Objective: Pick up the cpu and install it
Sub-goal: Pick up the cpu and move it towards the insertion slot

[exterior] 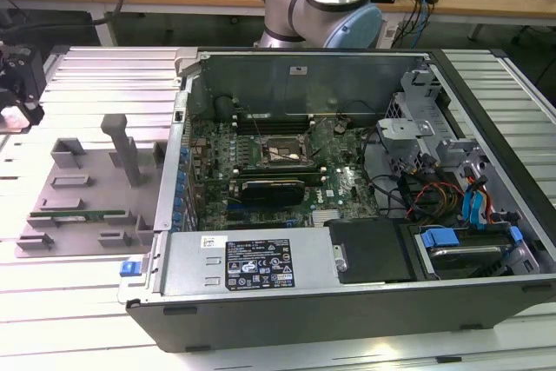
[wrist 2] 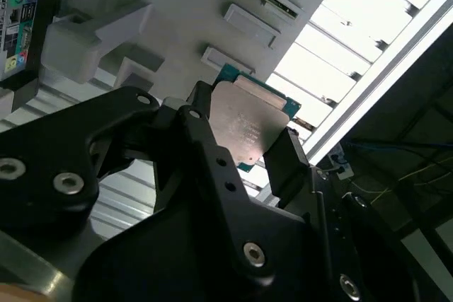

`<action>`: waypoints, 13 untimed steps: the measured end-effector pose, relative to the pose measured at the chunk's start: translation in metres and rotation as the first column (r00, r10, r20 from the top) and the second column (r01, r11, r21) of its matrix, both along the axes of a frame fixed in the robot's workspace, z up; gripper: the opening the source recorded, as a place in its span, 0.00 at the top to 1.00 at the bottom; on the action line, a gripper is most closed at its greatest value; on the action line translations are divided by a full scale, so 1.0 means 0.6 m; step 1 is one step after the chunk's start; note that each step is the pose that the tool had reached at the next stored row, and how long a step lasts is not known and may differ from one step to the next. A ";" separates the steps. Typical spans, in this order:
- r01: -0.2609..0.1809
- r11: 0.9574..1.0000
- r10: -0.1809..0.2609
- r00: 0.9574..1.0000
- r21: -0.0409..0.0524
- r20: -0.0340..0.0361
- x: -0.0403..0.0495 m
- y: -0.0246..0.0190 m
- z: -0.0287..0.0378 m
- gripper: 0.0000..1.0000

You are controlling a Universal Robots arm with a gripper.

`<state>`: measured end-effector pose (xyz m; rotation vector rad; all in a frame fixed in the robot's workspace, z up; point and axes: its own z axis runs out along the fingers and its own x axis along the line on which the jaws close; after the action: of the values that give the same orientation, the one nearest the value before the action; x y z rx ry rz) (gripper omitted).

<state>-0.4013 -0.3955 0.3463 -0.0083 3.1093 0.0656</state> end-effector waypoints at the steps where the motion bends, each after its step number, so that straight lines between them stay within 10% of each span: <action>1: 0.000 1.000 0.000 1.000 0.000 0.000 0.000 0.0000 0.003 0.45; 13: 0.000 1.000 0.000 1.000 0.000 0.002 0.000 0.0008 0.068 0.45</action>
<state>-0.4013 -0.3951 0.3869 -0.0083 3.1070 0.0657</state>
